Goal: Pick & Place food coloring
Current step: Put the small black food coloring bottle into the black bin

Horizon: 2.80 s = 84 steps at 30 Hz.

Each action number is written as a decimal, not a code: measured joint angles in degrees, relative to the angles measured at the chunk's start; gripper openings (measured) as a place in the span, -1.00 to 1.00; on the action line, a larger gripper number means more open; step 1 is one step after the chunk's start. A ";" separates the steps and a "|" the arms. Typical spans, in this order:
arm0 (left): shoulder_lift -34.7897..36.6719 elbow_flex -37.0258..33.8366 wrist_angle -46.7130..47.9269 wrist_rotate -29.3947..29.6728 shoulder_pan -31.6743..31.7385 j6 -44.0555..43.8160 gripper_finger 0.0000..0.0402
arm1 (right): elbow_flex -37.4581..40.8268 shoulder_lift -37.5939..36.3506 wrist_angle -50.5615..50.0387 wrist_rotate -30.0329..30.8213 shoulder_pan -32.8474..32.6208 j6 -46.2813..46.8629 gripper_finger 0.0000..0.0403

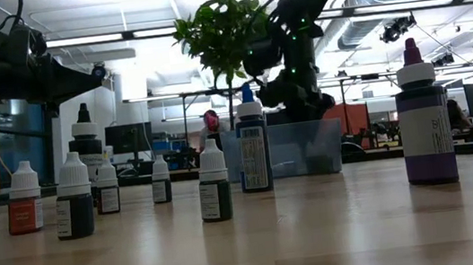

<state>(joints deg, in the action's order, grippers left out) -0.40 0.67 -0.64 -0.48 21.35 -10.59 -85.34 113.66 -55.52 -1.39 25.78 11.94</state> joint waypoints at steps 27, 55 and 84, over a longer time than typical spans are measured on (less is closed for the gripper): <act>0.01 0.00 0.00 0.00 0.00 0.00 -1.00 | -0.07 0.99 -0.54 -3.04 0.72 4.77 -0.65; 0.00 0.00 0.00 -0.01 0.00 0.01 -1.00 | -0.07 0.51 -0.50 -2.84 1.29 4.56 -0.36; 0.02 0.00 0.00 -0.01 -0.01 0.00 -1.00 | -0.09 -26.12 -2.72 0.40 -3.56 1.68 -0.36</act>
<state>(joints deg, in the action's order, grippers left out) -0.38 0.67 -0.64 -0.49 21.35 -10.59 -85.43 87.54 -58.24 -0.99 22.22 13.61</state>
